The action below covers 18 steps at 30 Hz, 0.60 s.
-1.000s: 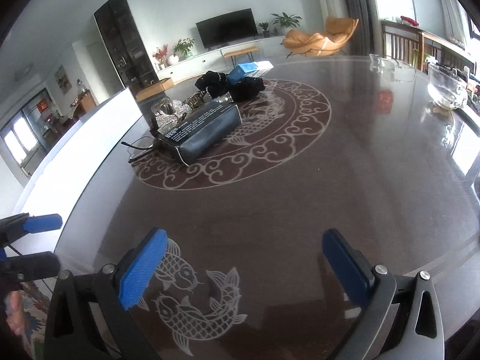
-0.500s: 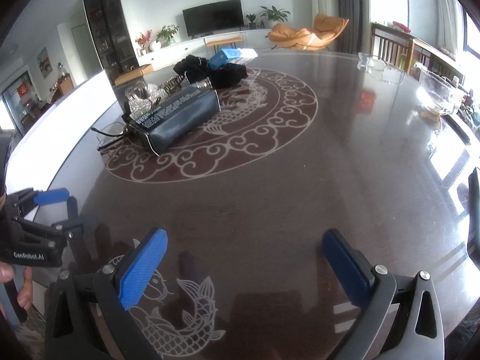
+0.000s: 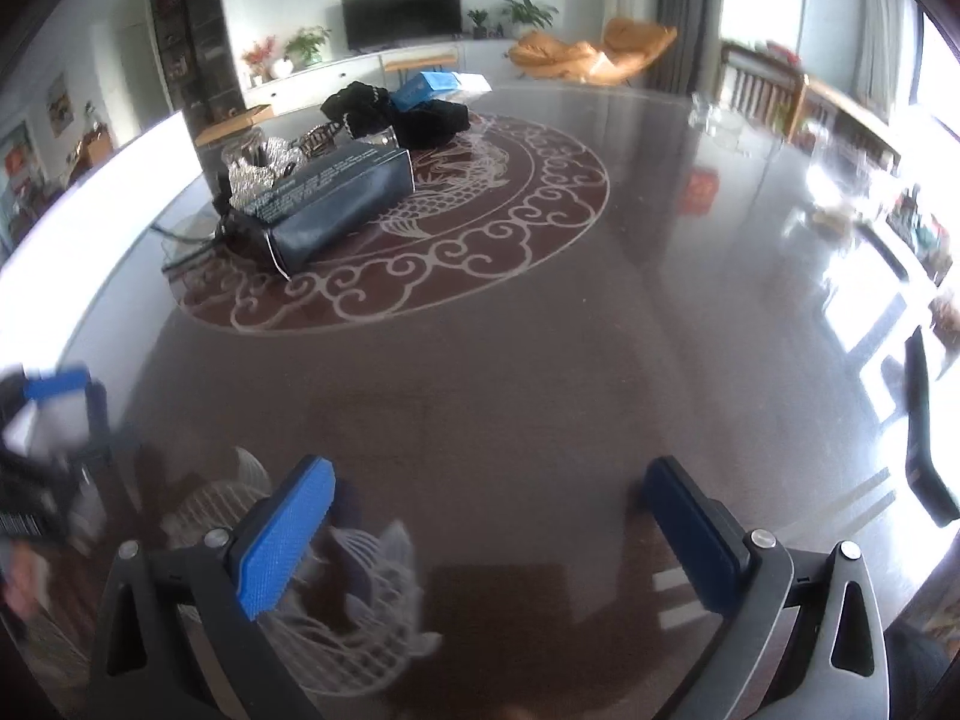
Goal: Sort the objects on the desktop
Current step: 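Return both tools over the table toward the black odor removing bar box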
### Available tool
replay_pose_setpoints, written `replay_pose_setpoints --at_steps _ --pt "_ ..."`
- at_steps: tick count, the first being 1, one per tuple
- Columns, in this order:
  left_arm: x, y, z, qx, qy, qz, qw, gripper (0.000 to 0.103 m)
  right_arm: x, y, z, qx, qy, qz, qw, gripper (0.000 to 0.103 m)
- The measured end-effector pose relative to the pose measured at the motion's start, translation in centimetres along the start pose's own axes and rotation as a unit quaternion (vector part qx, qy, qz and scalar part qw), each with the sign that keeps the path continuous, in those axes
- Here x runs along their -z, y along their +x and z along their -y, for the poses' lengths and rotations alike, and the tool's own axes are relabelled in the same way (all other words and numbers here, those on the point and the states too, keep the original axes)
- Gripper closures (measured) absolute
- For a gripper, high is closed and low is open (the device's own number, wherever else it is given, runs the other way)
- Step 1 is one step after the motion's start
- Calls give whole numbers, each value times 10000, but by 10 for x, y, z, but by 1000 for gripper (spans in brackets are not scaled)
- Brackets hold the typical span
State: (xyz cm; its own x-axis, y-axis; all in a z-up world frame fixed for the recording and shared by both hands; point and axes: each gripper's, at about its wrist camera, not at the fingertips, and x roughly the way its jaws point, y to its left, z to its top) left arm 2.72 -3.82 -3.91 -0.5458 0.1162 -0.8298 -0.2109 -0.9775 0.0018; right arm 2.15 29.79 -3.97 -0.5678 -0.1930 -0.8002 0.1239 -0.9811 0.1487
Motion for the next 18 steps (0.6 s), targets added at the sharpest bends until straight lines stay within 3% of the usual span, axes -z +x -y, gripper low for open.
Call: replay_pose_setpoints --at_steps 2,5,9,11,14,16,17,18 --pt "3 -1 0 10 6 76 10000 0 -26 6 -7 -580 437 29 9974 0" --pt "3 -1 0 9 8 72 10000 0 -75 21 -26 -885 877 289 9918 0" --pt "6 -3 0 11 -2 123 9999 0 -117 67 -60 -808 842 -186 9930 0" --pt "6 -3 1 10 -4 136 9999 0 -119 85 -72 -521 559 -414 9962 0" --pt "7 -4 0 14 -6 143 9999 0 -109 88 -69 -318 369 -372 9981 2" --pt "7 -5 1 13 -6 146 9999 0 -103 82 -63 -431 342 -211 9983 12" --pt "7 -5 1 13 -6 147 9999 0 -100 79 -61 -606 308 -156 9976 27" --pt "7 -5 1 13 -5 147 9999 0 -99 76 -60 -623 234 -138 9977 31"
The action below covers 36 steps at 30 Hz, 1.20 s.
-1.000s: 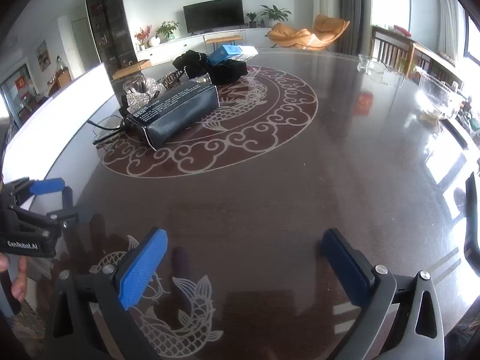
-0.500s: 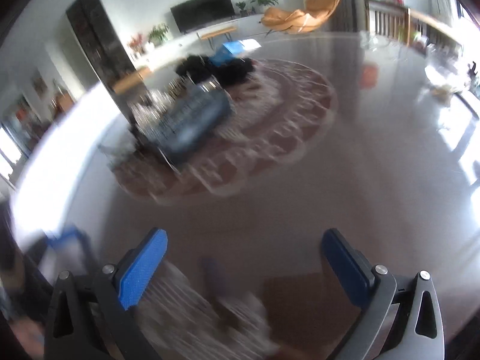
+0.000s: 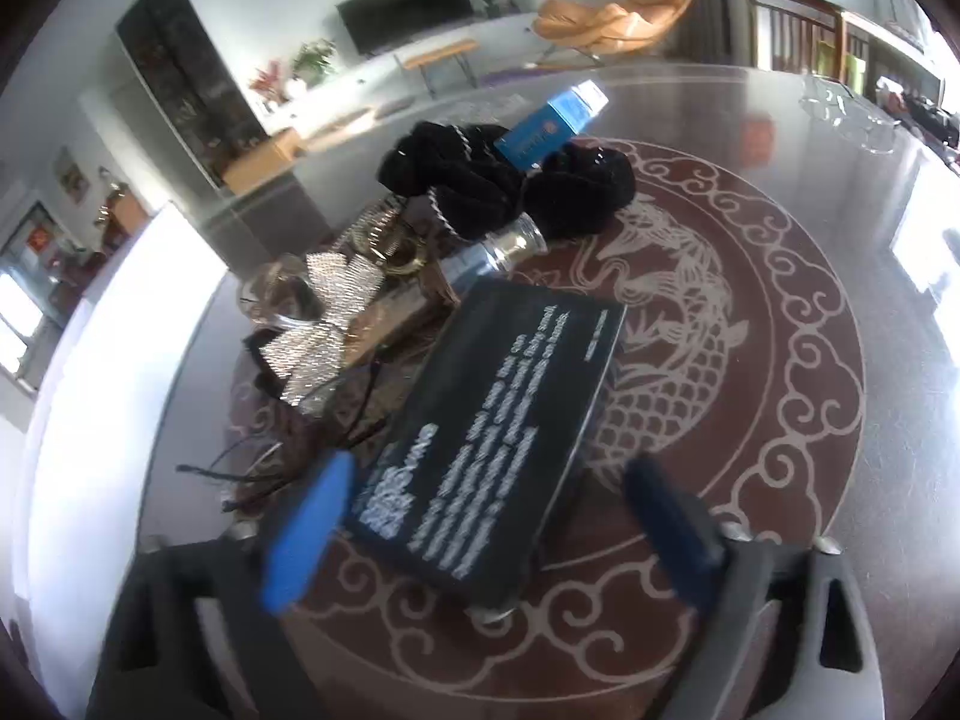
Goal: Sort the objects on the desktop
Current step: 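Return both tools over the table toward the black odor removing bar box, then close the right gripper on the black odor removing bar box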
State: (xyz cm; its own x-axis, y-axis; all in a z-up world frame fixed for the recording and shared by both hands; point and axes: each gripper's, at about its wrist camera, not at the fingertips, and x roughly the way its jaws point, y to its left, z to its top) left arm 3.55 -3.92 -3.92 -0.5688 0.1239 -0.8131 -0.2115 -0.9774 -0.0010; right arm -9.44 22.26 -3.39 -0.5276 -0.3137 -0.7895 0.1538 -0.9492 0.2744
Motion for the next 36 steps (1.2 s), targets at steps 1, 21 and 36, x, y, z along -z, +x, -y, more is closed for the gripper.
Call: replay_pose_setpoints --at_steps 1,21,36 --pt "0 0 0 0 0 0 10000 0 2 -4 -2 77 -142 23 9999 33" --pt "1 0 0 -13 -7 10 10000 0 36 -36 -3 488 -1550 121 9866 3" --pt "1 -2 0 -22 -24 18 10000 0 43 -22 11 731 -1446 -29 9868 0"
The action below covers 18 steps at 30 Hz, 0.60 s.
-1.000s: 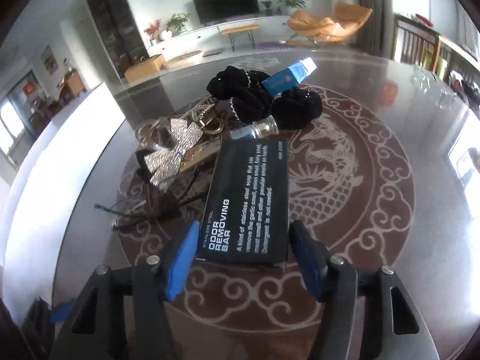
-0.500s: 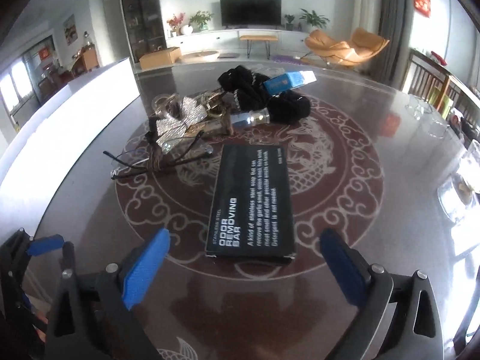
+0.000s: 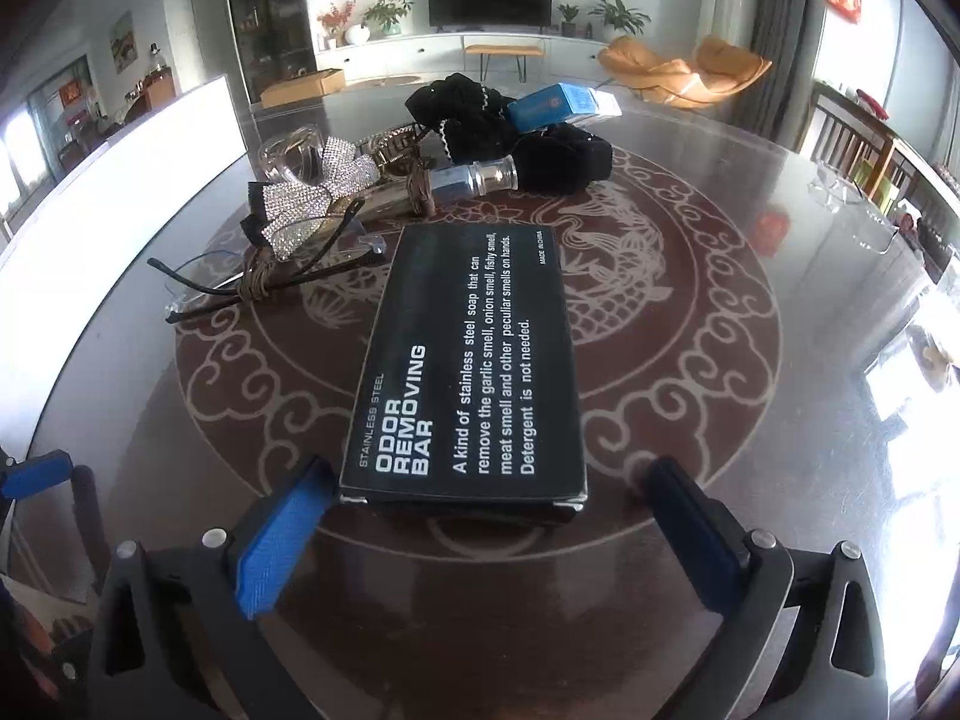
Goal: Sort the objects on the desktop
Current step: 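Close the right gripper on the black odor removing bar box, then grasp the eyeglasses with the left gripper while the right gripper holds the black box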
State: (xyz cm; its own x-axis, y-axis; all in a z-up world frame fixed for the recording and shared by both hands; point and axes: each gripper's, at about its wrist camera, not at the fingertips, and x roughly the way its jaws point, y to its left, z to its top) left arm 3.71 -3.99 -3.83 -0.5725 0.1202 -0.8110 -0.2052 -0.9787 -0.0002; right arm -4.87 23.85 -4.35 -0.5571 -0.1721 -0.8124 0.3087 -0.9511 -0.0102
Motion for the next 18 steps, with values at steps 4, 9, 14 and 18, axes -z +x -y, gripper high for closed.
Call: replay_pose_setpoints --at_steps 4,9,14,18 --pt "1 0 0 2 3 1 10000 0 0 0 0 1 -1 2 10000 0" --pt "-1 0 -1 29 63 -57 10000 0 0 0 0 1 -1 3 10000 0" --pt "-24 -1 -9 -44 567 -405 9976 0 0 0 0 1 0 3 10000 0" --pt "-64 -17 -21 -398 799 18 9960 0 0 0 0 1 1 3 10000 0"
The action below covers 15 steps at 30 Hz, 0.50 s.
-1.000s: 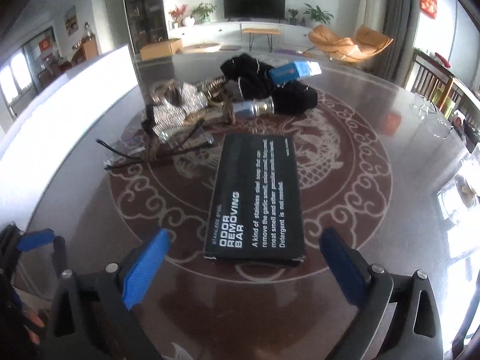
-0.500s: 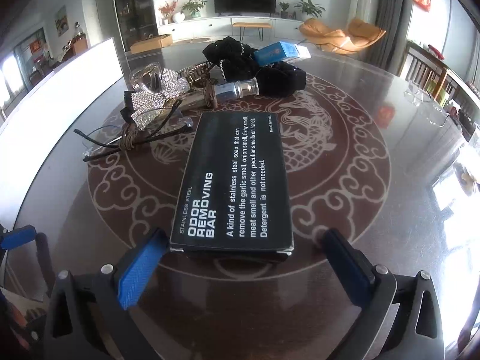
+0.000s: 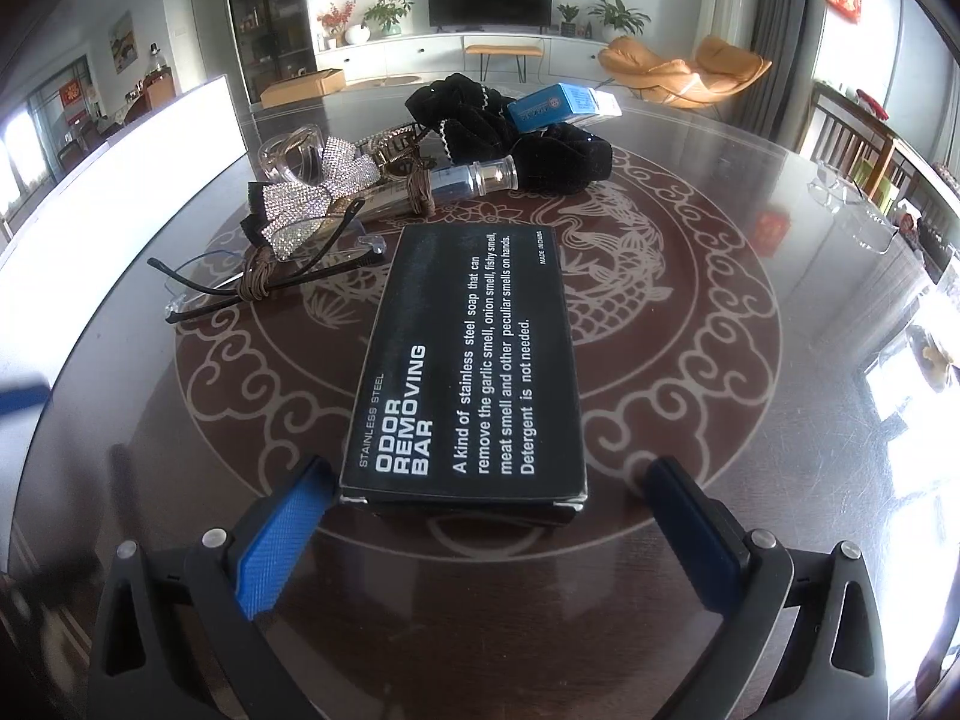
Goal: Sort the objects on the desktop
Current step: 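Grasp the eyeglasses with the left gripper while the right gripper holds the black box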
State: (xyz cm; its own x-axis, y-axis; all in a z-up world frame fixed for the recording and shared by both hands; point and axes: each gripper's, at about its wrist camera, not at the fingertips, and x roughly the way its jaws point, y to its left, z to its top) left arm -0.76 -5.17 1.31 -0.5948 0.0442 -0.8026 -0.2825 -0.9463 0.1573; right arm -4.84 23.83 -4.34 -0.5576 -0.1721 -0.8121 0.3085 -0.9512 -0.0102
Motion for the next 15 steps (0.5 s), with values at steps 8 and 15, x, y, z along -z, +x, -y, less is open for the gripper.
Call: replay_pose_setpoints --at_steps 8,15 --pt "-71 53 0 487 439 -544 9964 0 0 0 0 2 -1 1 10000 0" --pt "-85 95 12 839 567 -774 9918 0 0 0 0 4 0 0 10000 0"
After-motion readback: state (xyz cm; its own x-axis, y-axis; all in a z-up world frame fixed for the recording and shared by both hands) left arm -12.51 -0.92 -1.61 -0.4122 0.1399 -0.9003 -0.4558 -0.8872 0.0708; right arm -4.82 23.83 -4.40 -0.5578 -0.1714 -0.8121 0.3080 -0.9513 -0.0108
